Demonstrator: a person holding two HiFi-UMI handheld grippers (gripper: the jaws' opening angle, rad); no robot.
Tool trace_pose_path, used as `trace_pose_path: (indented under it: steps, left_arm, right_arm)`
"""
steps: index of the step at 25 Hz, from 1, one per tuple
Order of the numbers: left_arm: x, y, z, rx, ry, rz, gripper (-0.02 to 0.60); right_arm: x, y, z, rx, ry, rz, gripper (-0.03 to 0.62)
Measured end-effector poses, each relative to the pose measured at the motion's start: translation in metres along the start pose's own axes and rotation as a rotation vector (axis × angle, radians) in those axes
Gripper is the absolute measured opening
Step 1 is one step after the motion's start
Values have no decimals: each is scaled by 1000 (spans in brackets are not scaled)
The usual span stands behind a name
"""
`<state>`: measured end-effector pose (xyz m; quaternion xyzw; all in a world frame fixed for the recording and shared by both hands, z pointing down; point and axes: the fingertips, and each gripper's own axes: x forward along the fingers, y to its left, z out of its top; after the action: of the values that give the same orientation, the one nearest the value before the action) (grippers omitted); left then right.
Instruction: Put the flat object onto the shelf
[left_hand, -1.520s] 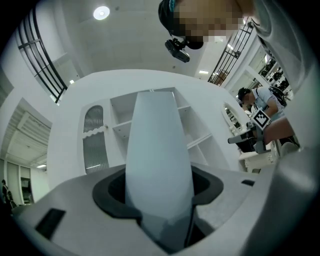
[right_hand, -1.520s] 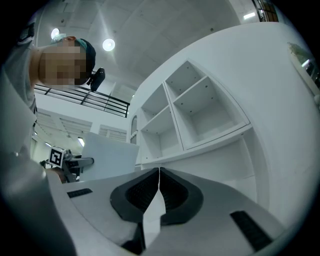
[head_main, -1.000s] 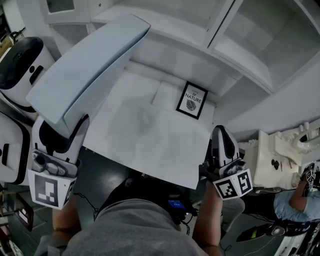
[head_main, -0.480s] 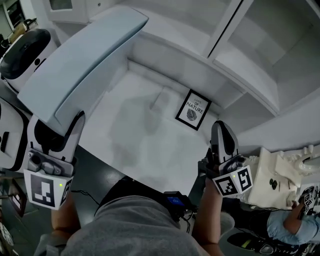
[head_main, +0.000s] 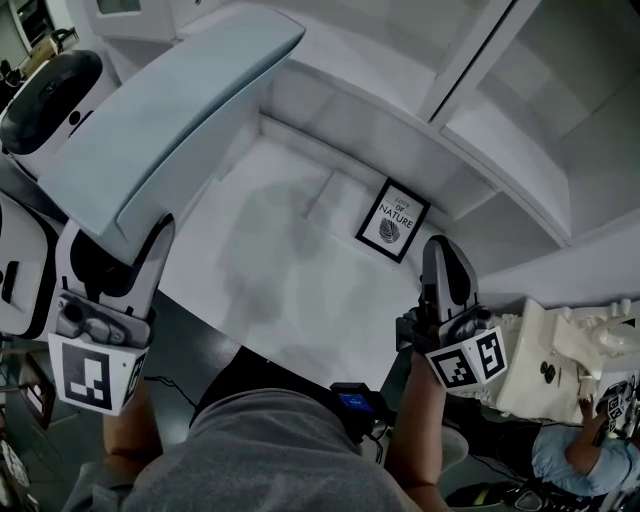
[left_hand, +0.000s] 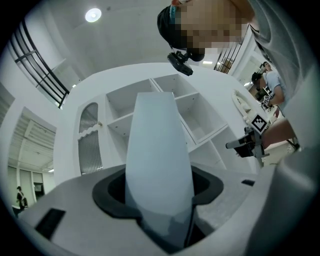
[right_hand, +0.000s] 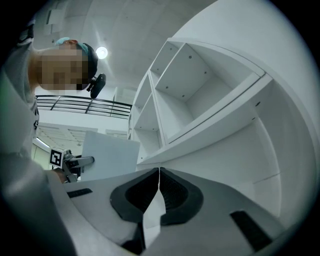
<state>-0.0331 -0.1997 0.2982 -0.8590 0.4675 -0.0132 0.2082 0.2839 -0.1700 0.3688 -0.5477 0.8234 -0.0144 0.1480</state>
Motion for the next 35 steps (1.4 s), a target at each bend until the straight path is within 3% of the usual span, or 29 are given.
trace_pose_path:
  steps: [5, 17, 35]
  left_arm:
    - [10, 11, -2, 15, -29, -46, 267]
    - [19, 38, 4, 20, -66, -71, 267]
    - [25, 37, 59, 124, -187, -92, 267]
  right_arm:
    - [7, 2, 2, -18, 1, -31, 29]
    - [25, 20, 8, -56, -6, -52, 28]
    - [29, 37, 47, -137, -59, -14, 28]
